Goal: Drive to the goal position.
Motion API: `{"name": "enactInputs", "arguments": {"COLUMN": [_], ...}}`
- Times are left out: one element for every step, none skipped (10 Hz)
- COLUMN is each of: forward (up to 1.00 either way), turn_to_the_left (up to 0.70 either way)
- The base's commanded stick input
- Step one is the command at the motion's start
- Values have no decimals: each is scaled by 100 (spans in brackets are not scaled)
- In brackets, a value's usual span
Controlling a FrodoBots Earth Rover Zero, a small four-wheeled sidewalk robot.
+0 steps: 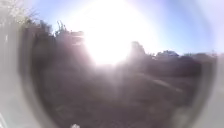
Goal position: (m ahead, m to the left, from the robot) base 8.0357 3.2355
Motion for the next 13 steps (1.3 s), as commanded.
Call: {"name": "enactInputs", "arguments": {"forward": [0, 0, 0, 0, 0, 0, 0, 0, 0, 0, 0, 0, 0], "turn_to_the_left": [-60, -60, -60, -60, -60, -60, -60, -60, -60, -60, -60, -60, -60]}}
